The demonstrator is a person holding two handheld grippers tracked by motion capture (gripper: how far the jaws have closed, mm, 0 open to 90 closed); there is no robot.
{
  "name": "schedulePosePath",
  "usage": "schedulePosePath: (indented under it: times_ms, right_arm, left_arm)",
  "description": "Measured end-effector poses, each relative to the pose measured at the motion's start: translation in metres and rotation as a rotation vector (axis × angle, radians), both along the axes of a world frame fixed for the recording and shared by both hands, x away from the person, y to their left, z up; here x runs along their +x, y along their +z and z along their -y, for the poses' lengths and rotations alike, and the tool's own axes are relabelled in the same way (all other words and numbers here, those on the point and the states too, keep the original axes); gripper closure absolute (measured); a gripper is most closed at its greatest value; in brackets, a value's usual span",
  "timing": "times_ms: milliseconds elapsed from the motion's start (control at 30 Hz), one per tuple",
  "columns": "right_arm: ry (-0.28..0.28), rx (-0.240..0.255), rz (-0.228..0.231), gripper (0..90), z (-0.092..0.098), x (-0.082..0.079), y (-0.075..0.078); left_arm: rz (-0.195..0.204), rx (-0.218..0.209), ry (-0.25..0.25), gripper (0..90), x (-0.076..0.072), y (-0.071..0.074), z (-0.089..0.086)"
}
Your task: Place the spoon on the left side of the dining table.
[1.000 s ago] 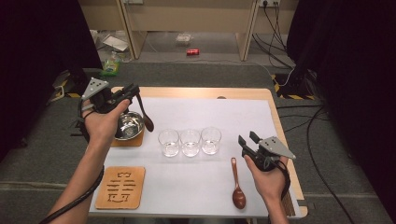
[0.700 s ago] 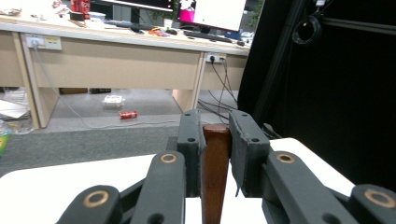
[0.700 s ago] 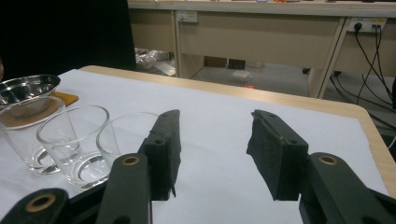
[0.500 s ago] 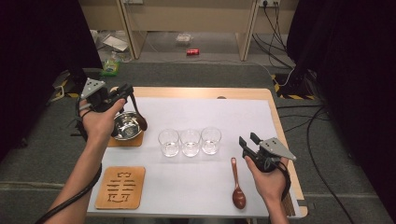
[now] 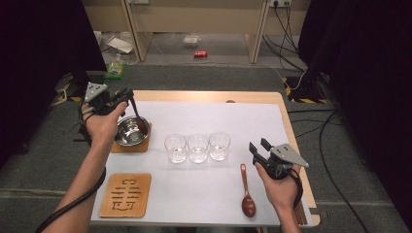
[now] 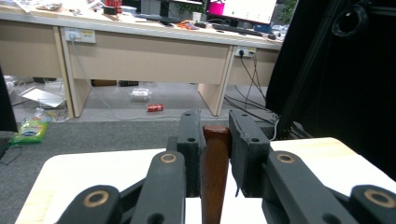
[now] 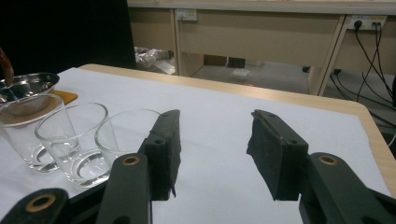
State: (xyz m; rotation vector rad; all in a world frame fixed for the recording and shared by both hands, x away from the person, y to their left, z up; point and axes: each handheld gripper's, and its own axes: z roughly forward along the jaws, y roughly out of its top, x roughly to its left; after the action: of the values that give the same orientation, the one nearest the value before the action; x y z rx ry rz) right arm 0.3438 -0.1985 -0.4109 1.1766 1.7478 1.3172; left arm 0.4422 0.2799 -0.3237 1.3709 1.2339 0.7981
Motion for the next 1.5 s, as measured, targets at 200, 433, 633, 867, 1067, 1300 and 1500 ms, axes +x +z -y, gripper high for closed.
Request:
schedulePosePath:
  times_ms: [200, 433, 633, 867, 1067, 1300, 1500]
  right_arm:
    - [0.0, 0.002, -0.001, 53.1, -0.001, 0.0, -0.001]
    - [0.002, 0.0, -0.005, 53.1, -0.001, 0.0, -0.002]
    - [0.005, -0.001, -0.01, 53.1, -0.002, 0.001, -0.003]
    - [0.004, -0.001, -0.01, 53.1, -0.001, 0.001, -0.003]
    - [0.007, 0.001, -0.011, 53.0, -0.001, 0.001, -0.004]
    - [0.002, 0.005, -0.01, 52.9, 0.0, 0.002, -0.003]
    - [0.001, 0.006, -0.008, 52.8, 0.002, 0.002, -0.003]
  left_arm:
    - [-0.021, 0.005, 0.034, 74.8, 0.006, -0.011, -0.007]
    - [-0.043, 0.005, 0.072, 74.8, 0.011, -0.023, -0.016]
    - [-0.063, 0.01, 0.1, 74.7, 0.015, -0.032, -0.023]
    - [-0.089, 0.002, 0.121, 74.7, 0.019, -0.044, -0.028]
    - [-0.11, -0.016, 0.128, 74.7, 0.023, -0.05, -0.029]
    - [-0.132, -0.021, 0.143, 74.5, 0.03, -0.057, -0.029]
    - [-0.147, -0.021, 0.154, 74.3, 0.04, -0.06, -0.028]
